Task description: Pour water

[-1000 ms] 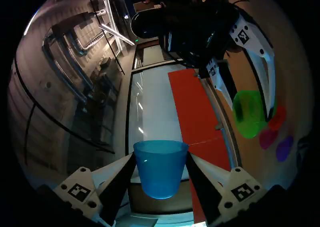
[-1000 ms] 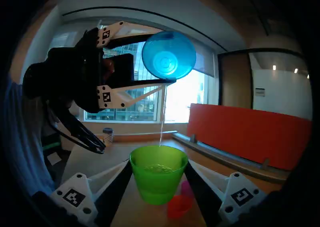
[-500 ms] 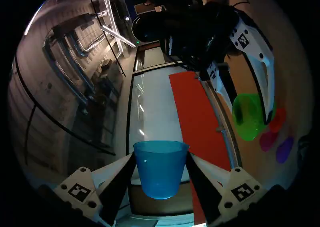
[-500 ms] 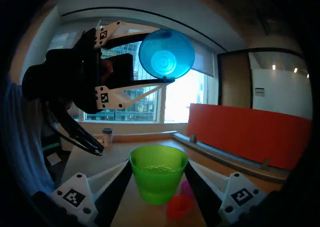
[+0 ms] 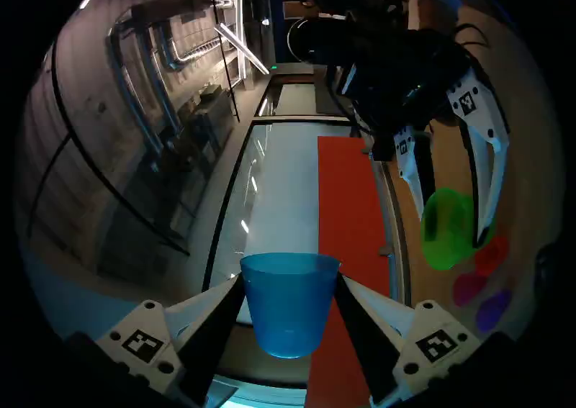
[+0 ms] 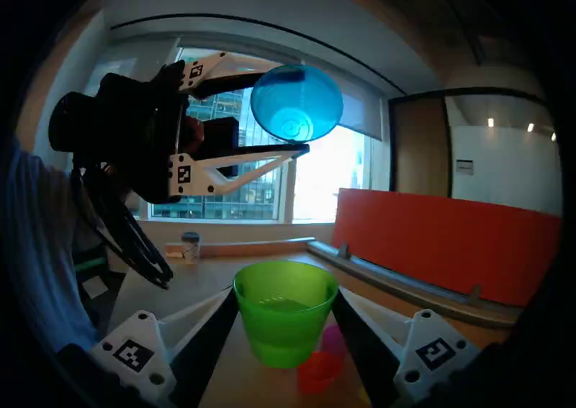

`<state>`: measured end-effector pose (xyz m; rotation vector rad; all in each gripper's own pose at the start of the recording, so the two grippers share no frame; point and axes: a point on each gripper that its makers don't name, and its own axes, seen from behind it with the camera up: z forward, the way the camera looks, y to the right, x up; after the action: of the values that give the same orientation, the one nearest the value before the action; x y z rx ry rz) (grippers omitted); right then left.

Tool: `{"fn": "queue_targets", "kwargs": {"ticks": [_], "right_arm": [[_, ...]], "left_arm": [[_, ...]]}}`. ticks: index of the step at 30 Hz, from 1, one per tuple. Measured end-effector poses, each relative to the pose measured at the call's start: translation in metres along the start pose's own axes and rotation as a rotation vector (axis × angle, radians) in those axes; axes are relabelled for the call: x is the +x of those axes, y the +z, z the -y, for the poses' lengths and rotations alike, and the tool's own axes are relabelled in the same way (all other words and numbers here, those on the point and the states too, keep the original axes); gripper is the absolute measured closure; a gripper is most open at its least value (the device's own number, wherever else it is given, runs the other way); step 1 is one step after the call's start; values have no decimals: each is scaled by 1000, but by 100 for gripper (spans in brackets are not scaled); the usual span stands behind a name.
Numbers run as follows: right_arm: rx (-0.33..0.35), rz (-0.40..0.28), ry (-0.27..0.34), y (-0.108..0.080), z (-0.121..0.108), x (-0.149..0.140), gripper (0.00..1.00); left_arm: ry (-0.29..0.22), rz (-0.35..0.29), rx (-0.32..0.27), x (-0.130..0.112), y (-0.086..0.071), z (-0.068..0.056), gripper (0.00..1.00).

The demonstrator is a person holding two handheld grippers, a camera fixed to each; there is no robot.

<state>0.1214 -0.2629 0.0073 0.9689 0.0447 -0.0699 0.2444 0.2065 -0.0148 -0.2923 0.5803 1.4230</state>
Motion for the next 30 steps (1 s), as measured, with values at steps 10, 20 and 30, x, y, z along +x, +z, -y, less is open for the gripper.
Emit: {"fn": "queue_targets", "kwargs": {"ticks": [10,20,30], "right_arm": [[-9,-6,0,-6,-1,4,10],[-15,-11,4,-9,-3,5,10],[-20,-18,10,-12,-3,6,9]], "left_arm": [[-237,15,2,-14,5,-6,15],[-467,28,14,-27,8,-6,15],[-655,45,26,-37,6,-2,15]]}}
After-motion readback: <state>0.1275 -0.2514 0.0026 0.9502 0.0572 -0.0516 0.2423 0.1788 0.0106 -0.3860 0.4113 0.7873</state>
